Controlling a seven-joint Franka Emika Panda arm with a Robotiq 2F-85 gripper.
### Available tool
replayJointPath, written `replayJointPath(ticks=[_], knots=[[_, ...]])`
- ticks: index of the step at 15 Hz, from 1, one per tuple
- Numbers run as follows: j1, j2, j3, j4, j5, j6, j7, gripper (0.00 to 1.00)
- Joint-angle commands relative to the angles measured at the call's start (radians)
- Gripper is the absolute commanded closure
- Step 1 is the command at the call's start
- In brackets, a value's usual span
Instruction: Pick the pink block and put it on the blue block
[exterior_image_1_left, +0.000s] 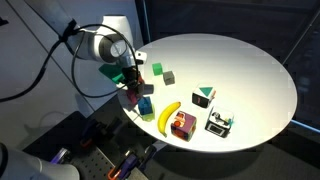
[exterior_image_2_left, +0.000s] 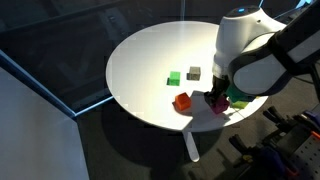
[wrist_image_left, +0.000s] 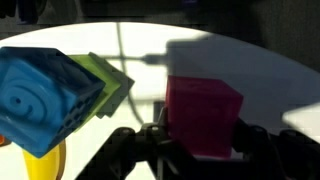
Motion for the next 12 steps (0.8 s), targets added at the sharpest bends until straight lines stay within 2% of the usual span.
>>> replayJointPath(ticks=[1,12], knots=[[-0.027,-0.073,0.022,-0.003,-0.013,-0.074,0.002,0.71],[-0.084,-0.264,0.044,-0.015,-0.079,-0.259,0.044,0.71]])
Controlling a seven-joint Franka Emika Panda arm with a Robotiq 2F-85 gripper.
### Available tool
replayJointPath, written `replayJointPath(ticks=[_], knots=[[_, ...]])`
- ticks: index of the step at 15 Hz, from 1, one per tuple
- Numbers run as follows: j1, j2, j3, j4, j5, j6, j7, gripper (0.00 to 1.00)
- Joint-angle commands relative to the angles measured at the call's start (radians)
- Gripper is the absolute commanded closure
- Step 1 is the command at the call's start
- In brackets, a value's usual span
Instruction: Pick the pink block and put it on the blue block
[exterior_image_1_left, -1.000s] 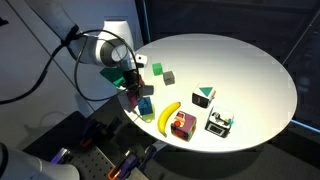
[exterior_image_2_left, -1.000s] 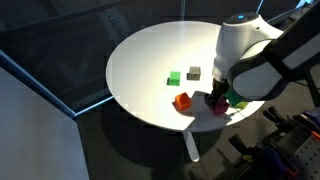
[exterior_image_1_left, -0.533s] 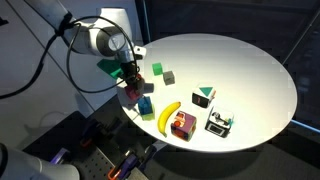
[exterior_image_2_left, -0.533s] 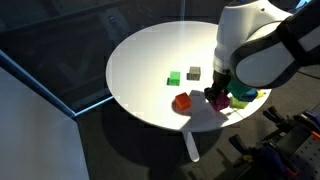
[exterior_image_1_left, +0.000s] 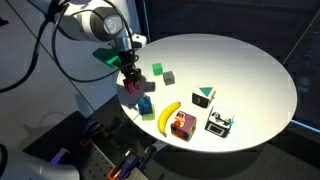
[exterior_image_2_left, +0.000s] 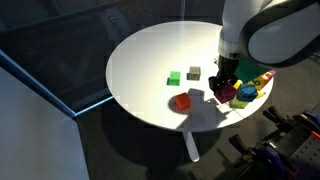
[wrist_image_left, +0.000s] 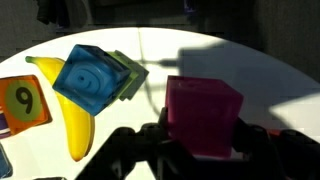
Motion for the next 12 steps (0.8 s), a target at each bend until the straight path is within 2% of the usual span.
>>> replayJointPath(ticks=[1,6,12], knots=[[-0.048,-0.094,0.020,-0.020,-0.063,-0.074,0.040,0.71],[-0.106,-0.191,0.030,-0.040,-0.086,-0.149,0.030,0.71],[-0.178,-0.291,0.037,-0.121,-0.077,-0.134,0.058,0.71]])
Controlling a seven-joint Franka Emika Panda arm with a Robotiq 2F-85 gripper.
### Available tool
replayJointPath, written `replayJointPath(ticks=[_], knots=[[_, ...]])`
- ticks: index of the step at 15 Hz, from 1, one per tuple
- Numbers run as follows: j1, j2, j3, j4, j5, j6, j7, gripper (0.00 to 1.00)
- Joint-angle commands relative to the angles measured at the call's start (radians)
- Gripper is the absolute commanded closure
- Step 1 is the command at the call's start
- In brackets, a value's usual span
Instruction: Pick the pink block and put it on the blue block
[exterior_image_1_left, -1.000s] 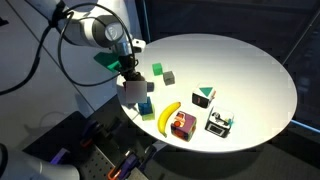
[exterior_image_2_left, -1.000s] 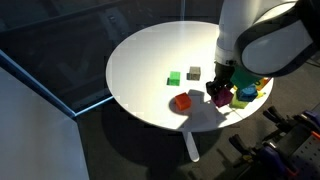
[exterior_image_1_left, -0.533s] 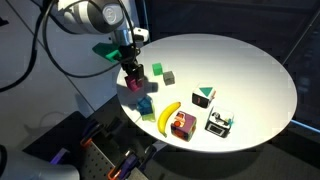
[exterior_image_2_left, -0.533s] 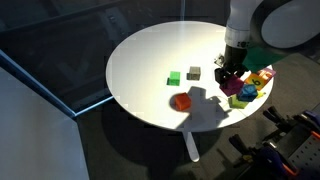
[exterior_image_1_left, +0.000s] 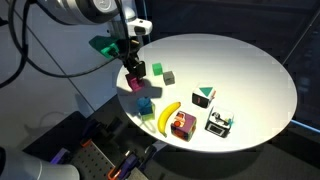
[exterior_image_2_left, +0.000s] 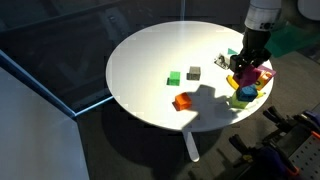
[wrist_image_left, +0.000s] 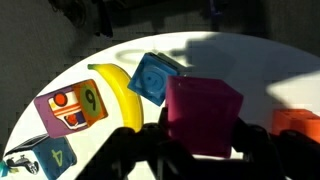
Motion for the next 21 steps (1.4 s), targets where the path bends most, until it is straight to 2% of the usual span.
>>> replayJointPath(ticks=[1,11,21], knots=[[-0.056,-0.077,0.019,-0.066,-0.012,0.002,0.048,0.71],[-0.151,-0.064,0.011,-0.142,0.006,0.115,0.131,0.71],[-0.157,0.002,0.012,-0.147,0.009,0.215,0.143,0.71]])
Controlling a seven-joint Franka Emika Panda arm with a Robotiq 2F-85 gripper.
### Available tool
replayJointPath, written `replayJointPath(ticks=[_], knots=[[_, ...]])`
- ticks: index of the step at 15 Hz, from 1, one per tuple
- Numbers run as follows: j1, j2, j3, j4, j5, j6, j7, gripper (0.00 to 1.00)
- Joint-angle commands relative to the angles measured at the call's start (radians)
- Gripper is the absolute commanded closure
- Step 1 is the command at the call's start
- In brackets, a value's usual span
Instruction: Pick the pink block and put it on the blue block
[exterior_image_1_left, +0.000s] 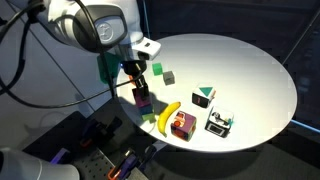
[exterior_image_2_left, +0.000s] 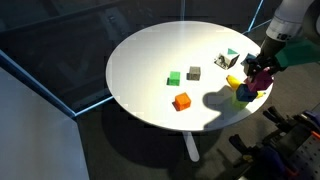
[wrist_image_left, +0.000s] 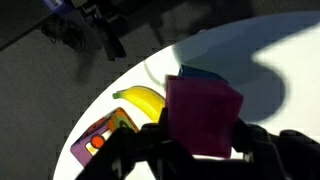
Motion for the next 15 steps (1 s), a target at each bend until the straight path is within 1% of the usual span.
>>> replayJointPath(ticks=[1,10,11,12,15], knots=[[-0.008,0.027,0.008,0.006,0.009,0.038,0.005,0.71],[0.003,0.070,0.002,0.008,0.013,0.063,-0.010,0.71],[0.004,0.073,0.002,0.007,0.012,0.066,-0.011,0.37],[0.004,0.075,0.001,0.007,0.012,0.067,-0.013,0.21],[0.006,0.078,-0.001,0.007,0.012,0.071,-0.021,0.01]])
